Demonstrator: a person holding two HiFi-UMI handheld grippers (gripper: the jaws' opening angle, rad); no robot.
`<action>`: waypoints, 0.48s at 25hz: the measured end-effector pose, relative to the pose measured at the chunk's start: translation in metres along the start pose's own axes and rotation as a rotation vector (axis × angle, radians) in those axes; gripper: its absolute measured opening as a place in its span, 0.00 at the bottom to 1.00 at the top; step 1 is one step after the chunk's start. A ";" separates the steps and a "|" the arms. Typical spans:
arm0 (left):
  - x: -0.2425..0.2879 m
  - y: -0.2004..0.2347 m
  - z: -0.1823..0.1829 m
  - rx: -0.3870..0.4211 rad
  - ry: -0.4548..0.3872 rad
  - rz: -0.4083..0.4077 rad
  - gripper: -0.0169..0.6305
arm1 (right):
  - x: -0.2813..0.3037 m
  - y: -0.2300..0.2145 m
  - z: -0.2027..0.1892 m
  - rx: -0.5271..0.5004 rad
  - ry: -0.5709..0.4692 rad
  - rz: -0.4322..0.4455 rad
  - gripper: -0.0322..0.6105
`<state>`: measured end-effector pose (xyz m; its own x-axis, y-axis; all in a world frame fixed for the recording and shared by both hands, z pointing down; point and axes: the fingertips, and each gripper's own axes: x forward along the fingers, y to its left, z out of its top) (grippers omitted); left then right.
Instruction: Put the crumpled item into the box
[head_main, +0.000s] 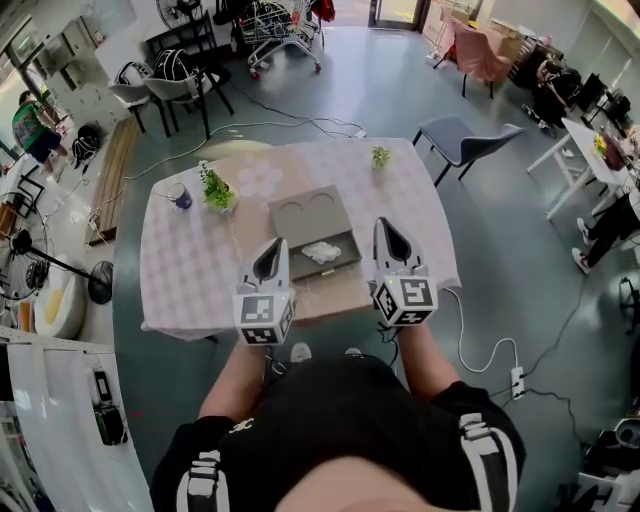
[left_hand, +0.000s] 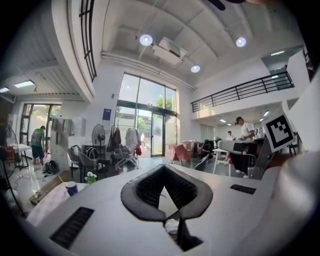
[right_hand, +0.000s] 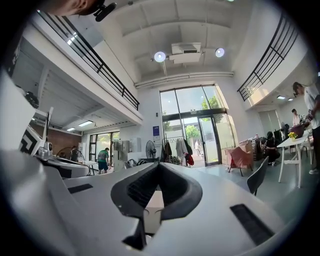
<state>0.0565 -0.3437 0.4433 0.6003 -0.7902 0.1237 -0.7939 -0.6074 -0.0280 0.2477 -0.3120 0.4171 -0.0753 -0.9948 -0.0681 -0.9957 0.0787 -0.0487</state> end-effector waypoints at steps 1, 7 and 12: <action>0.000 0.000 0.001 0.001 0.000 -0.001 0.03 | 0.001 0.001 0.000 -0.001 0.002 0.001 0.05; 0.002 0.000 0.002 0.001 0.000 0.004 0.03 | 0.003 0.000 -0.003 -0.013 0.006 0.003 0.05; 0.000 0.003 0.003 0.003 0.000 0.015 0.03 | 0.004 0.001 -0.002 -0.013 0.000 0.003 0.05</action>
<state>0.0543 -0.3453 0.4404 0.5886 -0.7990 0.1233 -0.8022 -0.5961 -0.0332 0.2466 -0.3160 0.4190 -0.0782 -0.9946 -0.0679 -0.9961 0.0807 -0.0354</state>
